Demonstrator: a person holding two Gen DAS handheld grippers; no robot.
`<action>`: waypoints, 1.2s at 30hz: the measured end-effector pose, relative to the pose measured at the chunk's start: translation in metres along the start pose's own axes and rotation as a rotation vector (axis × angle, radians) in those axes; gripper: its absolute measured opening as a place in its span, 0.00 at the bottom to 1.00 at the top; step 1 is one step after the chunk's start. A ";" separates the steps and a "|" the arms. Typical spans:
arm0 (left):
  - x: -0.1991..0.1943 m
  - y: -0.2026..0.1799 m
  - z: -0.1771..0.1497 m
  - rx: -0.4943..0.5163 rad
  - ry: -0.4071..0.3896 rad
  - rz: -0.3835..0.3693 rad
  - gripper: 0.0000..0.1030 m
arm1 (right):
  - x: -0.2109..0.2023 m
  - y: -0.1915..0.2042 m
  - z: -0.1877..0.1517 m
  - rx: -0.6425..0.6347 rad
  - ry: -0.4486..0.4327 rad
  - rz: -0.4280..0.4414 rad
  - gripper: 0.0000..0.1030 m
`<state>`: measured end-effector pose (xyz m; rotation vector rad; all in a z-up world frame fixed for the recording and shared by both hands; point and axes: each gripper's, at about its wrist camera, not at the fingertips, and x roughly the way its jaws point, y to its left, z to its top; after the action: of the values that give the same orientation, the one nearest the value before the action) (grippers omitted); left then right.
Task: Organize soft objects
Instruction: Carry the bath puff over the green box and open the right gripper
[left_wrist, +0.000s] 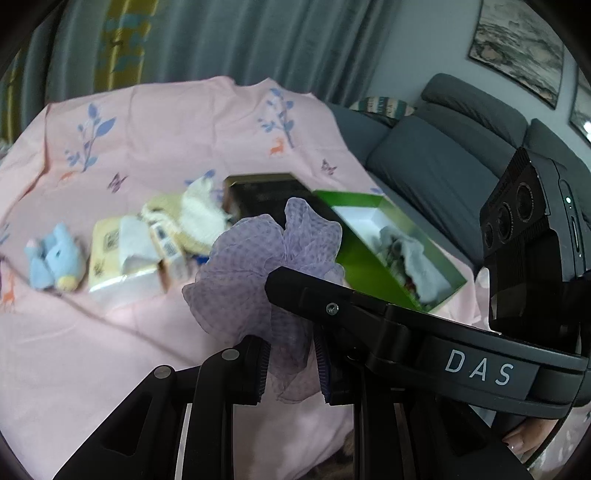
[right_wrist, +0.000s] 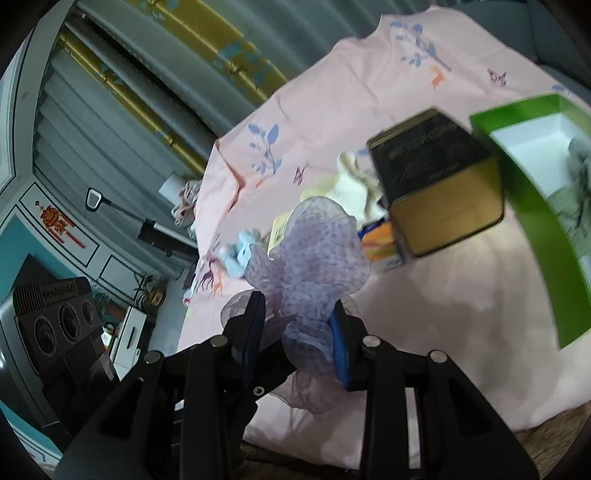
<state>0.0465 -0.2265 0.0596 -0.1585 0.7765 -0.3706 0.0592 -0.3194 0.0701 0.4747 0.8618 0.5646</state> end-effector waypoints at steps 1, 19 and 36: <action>0.002 -0.004 0.004 0.009 -0.006 -0.005 0.21 | -0.003 -0.002 0.003 -0.001 -0.015 -0.006 0.31; 0.081 -0.084 0.100 0.097 -0.052 -0.169 0.21 | -0.063 -0.077 0.098 0.038 -0.267 -0.148 0.21; 0.191 -0.126 0.112 0.139 0.090 -0.153 0.21 | -0.071 -0.188 0.105 0.280 -0.307 -0.356 0.18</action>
<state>0.2169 -0.4151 0.0481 -0.0715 0.8263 -0.5781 0.1570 -0.5233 0.0572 0.6263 0.7099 0.0388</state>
